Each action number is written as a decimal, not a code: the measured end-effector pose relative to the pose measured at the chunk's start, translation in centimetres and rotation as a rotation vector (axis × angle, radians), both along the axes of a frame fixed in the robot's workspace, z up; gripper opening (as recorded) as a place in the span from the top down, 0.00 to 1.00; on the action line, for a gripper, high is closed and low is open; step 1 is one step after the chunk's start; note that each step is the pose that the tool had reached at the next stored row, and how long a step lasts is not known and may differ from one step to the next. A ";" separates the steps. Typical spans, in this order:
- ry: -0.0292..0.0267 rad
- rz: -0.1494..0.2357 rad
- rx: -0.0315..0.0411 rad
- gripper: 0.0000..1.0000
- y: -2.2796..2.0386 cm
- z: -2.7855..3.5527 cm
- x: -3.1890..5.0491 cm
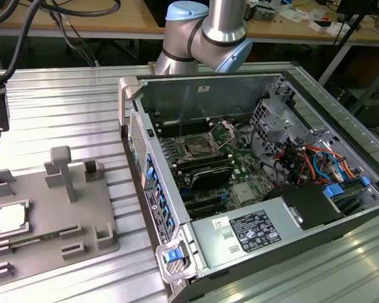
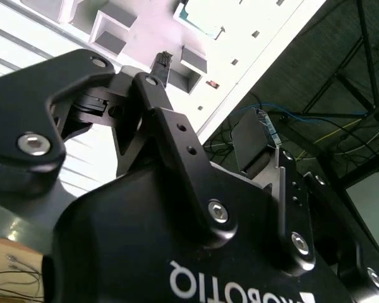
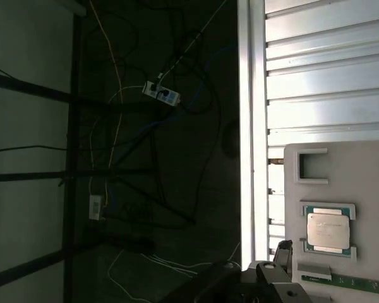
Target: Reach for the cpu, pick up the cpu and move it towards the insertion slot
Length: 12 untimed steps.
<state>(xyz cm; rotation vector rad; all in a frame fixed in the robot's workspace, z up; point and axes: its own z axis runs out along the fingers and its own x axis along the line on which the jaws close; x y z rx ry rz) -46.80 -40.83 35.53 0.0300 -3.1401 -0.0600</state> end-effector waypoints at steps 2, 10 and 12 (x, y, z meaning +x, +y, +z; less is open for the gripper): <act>0.0000 0.000 0.0000 0.34 0.00 0.00 0.00; 0.0001 0.000 0.0001 0.34 0.00 -1.05 0.00; -0.0001 0.000 0.0002 0.34 0.00 -1.48 0.00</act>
